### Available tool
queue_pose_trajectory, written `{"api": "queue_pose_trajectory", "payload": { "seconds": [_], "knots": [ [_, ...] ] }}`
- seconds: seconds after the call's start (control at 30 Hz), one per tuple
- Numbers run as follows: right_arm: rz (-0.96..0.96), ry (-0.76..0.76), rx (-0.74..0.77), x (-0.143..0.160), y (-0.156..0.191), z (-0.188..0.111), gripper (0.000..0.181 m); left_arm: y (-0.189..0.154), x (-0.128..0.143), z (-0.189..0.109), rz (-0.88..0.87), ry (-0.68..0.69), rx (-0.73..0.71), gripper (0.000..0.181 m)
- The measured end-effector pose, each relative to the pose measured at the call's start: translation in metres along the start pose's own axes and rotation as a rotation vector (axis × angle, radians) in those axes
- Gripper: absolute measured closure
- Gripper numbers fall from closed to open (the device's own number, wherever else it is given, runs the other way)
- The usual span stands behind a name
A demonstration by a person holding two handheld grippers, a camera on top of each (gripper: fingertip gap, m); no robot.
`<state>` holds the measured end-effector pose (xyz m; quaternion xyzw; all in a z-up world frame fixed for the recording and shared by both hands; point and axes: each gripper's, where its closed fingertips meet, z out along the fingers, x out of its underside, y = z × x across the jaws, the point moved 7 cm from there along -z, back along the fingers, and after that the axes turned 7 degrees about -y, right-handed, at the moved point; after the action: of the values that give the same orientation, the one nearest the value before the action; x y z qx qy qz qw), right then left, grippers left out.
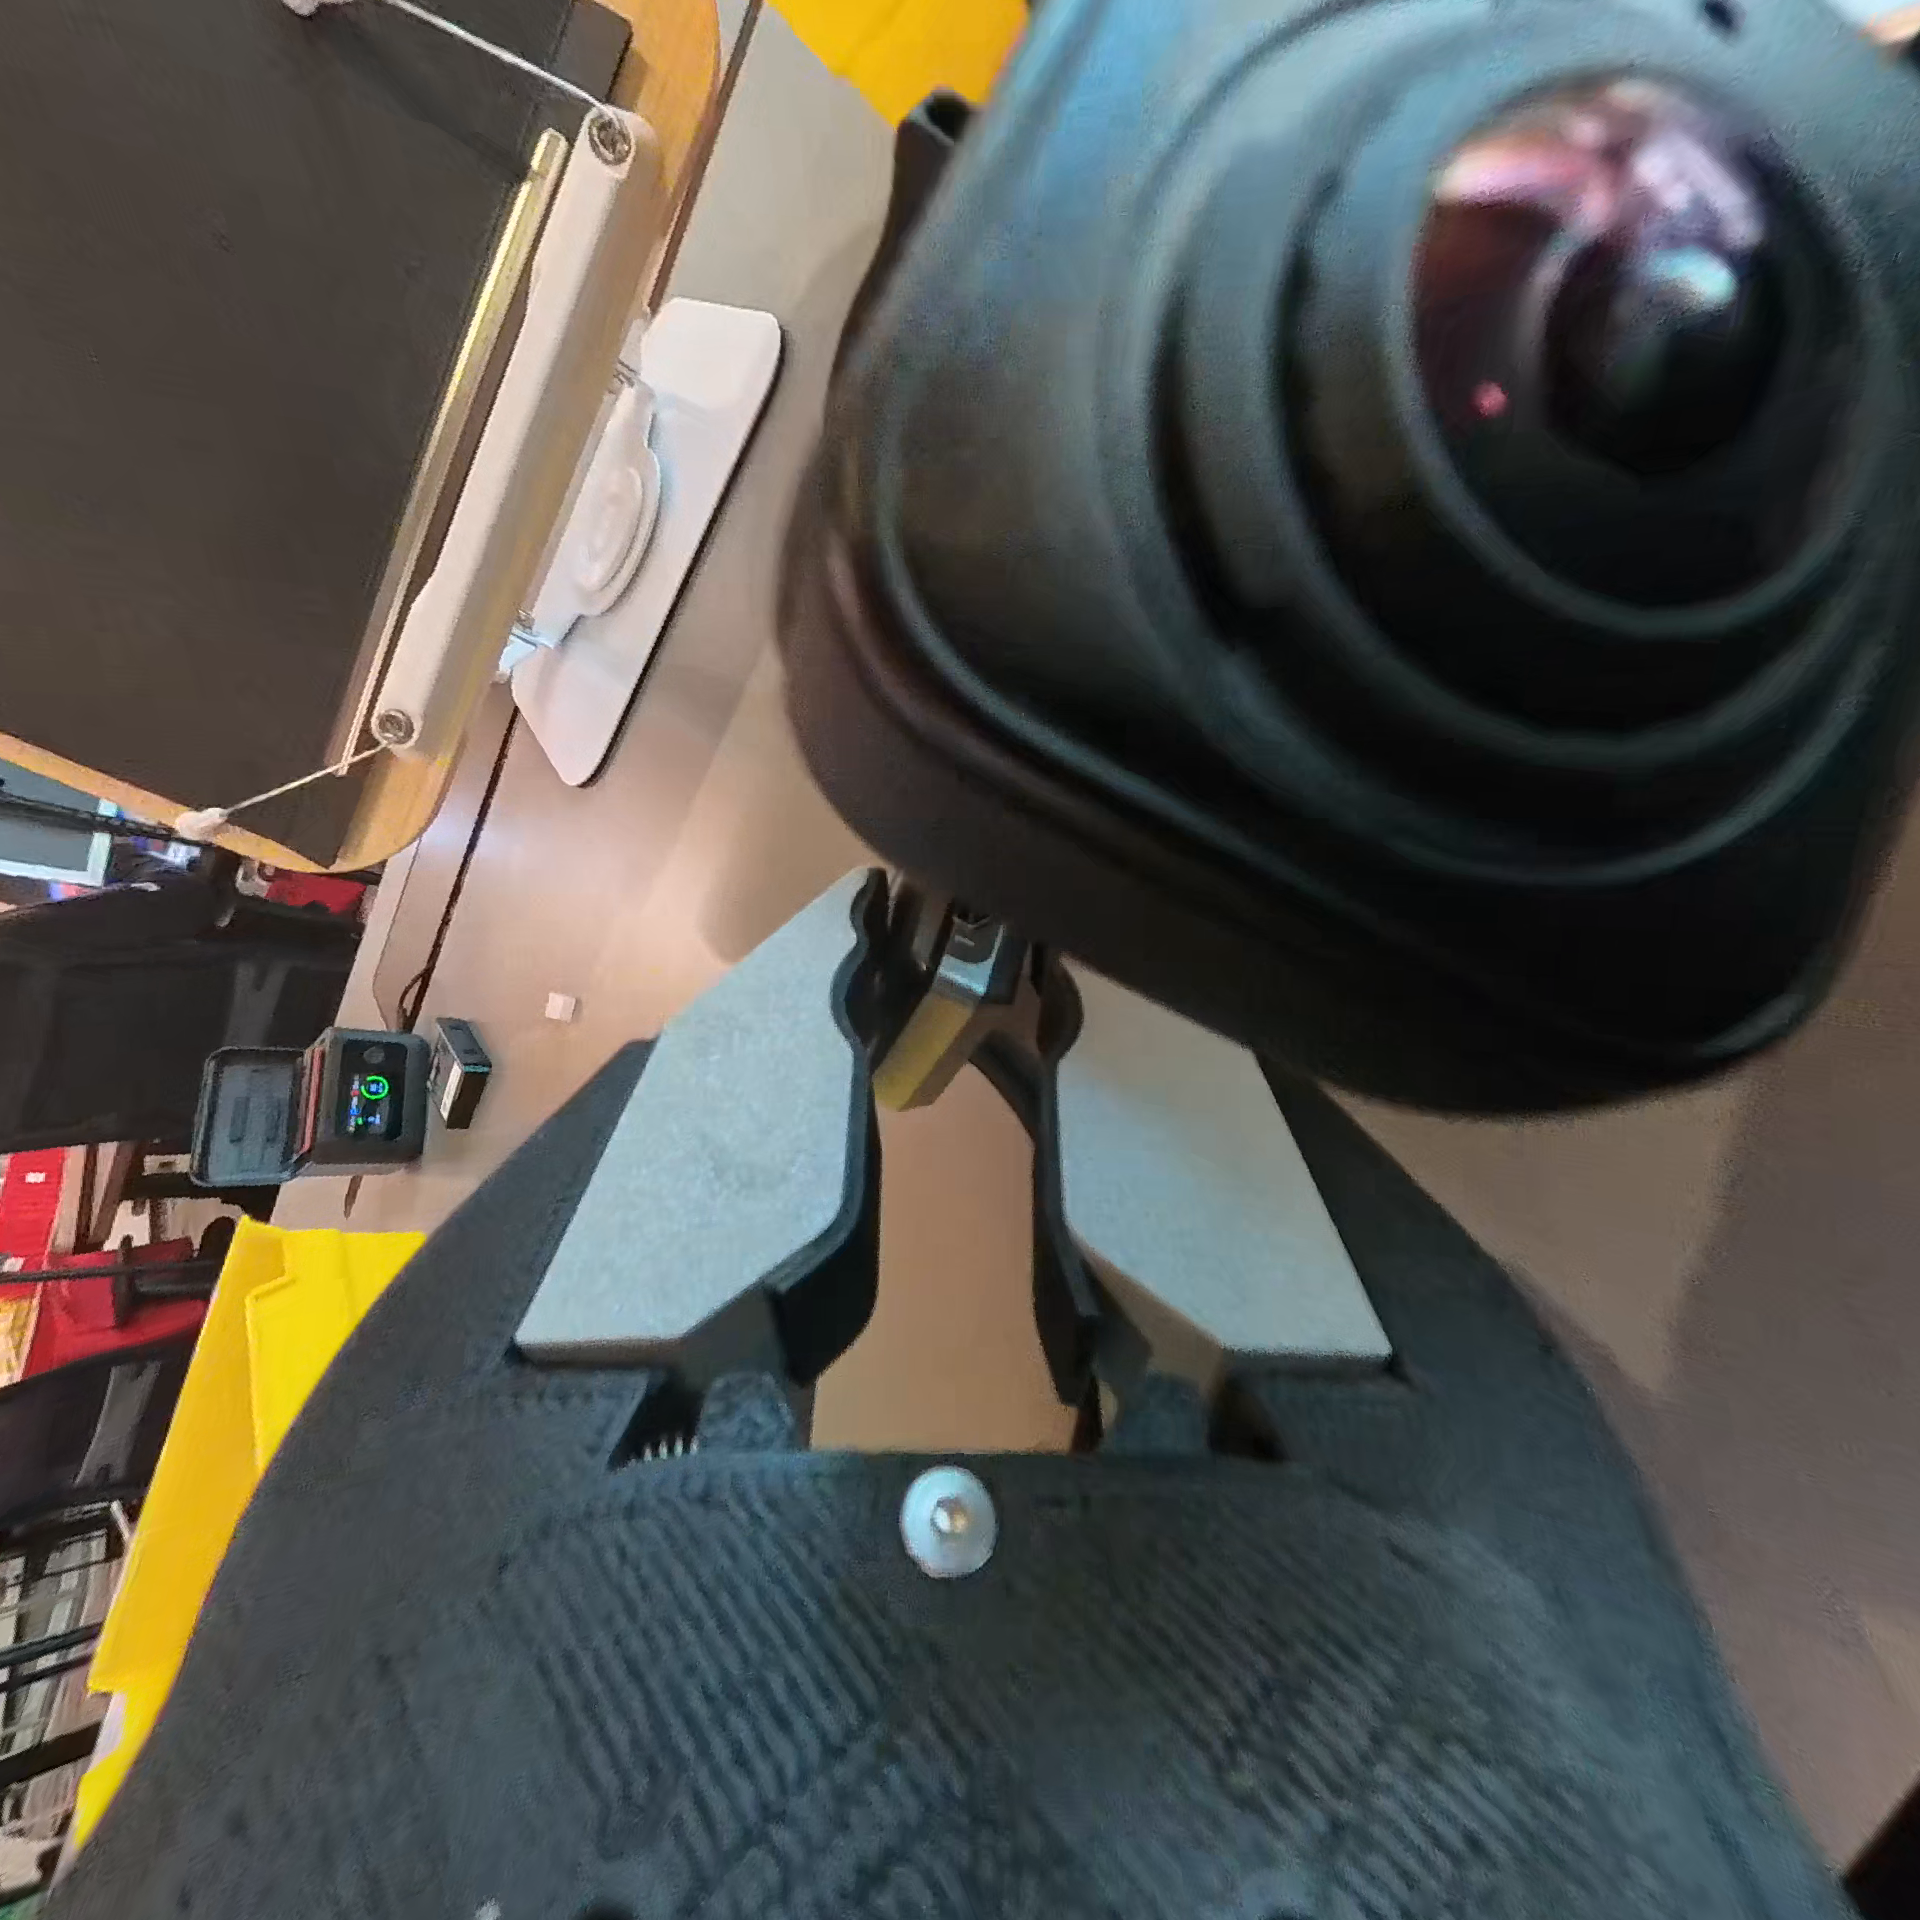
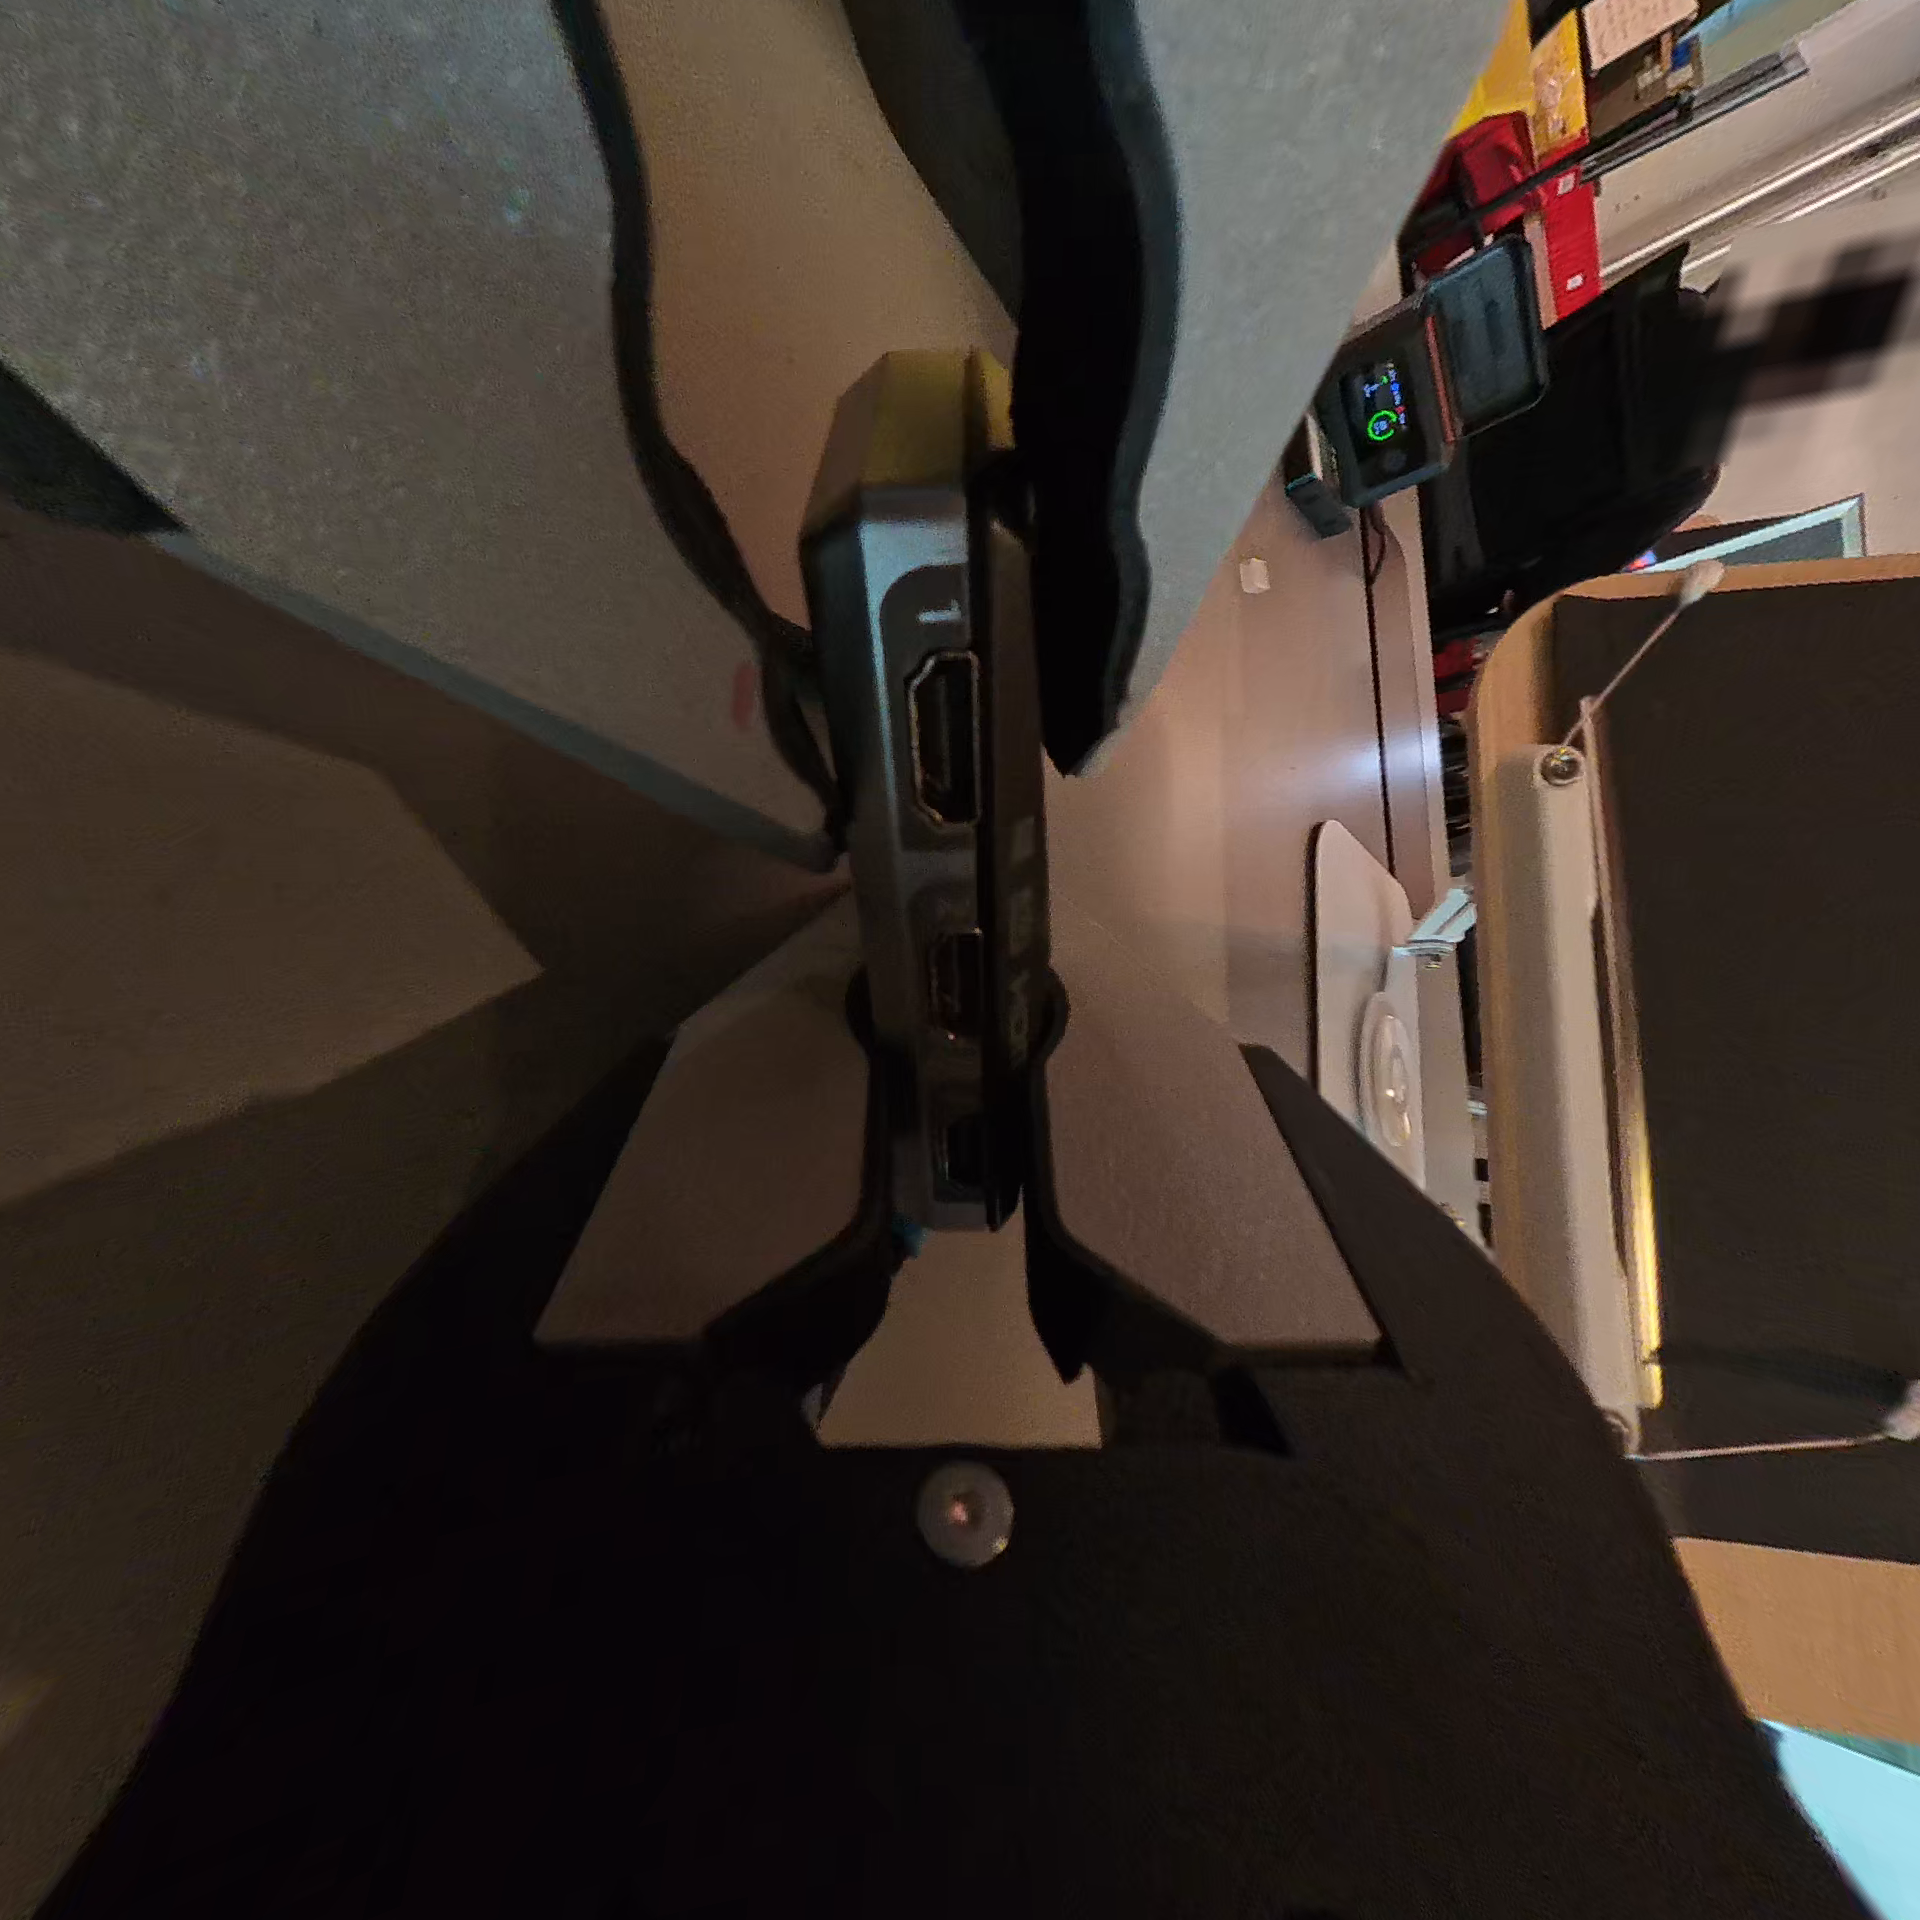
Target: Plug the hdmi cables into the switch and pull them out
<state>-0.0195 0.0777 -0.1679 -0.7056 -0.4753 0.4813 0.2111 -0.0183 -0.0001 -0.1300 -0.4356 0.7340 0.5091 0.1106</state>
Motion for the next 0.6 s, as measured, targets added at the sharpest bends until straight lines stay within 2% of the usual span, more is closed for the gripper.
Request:
{"api": "queue_pose_trajectory", "payload": {
  "seconds": [0.03,0.43,0.6],
  "knots": [
    [-0.015,0.006,0.007,0.0,0.0,0.001,0.162,-0.001,0.001,0.0,-0.002,0.004,-0.006,0.156],
    [-0.021,-0.01,-0.008,-0.004,0.0,0.003,0.162,0.0,0.005,-0.003,-0.054,-0.024,-0.007,0.156],
    [0.095,-0.092,-0.057,-0.012,-0.008,-0.005,0.163,0.014,0.0,-0.018,-0.205,-0.161,0.041,0.151]
  ]
}}
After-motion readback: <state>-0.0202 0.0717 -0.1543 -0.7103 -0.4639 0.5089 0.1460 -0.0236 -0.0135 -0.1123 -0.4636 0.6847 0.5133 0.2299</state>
